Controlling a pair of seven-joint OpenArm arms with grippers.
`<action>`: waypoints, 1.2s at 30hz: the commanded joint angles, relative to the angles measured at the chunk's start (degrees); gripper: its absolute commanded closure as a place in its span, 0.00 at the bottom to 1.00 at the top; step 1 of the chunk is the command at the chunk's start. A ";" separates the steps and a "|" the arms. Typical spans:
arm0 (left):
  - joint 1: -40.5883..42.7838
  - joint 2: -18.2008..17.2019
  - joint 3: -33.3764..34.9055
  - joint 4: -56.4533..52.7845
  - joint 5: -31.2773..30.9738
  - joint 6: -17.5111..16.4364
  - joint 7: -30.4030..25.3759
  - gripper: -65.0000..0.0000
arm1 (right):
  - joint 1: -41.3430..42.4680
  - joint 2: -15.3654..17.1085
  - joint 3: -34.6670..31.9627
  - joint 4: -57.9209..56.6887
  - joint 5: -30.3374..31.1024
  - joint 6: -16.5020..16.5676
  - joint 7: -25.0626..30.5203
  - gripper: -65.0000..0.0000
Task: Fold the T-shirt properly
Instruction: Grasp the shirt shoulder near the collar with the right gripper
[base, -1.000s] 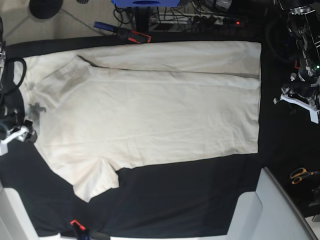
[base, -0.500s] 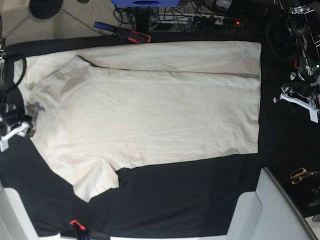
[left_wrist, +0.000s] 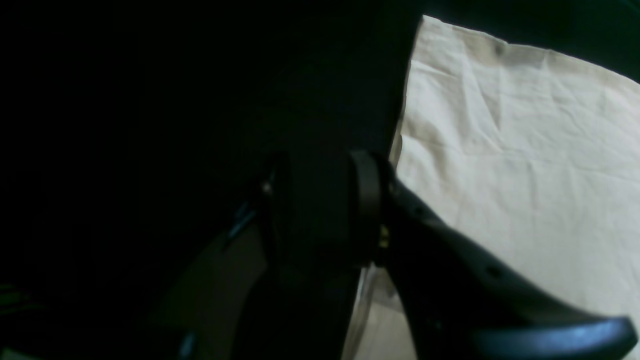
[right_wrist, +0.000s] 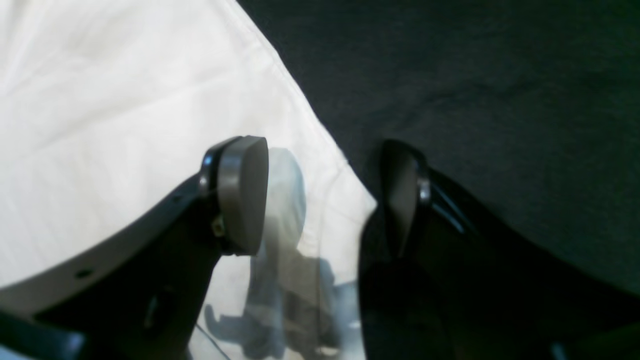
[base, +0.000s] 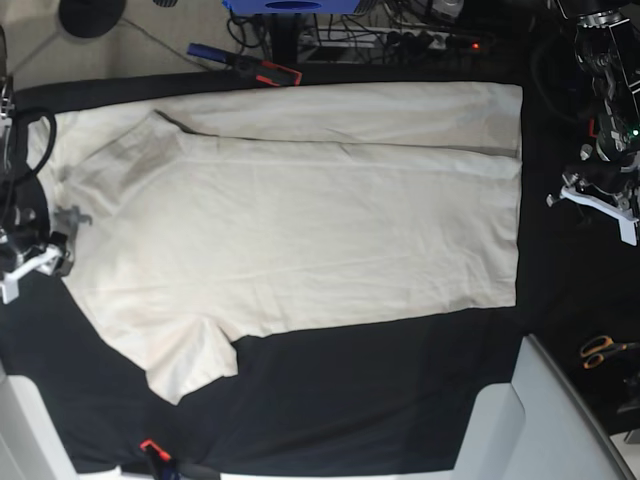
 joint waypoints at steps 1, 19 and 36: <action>-0.21 -0.99 -0.36 1.03 -0.24 0.07 -1.07 0.74 | 1.14 0.57 -0.11 0.55 0.03 0.42 -0.12 0.47; 0.93 -0.90 -0.27 1.47 -0.24 0.07 -1.07 0.74 | -1.23 0.57 0.24 3.45 0.20 0.51 -0.12 1.00; 0.93 -0.90 -0.27 1.12 -0.24 0.07 -1.07 0.74 | -19.25 -0.92 8.41 37.65 0.11 0.59 -8.82 1.00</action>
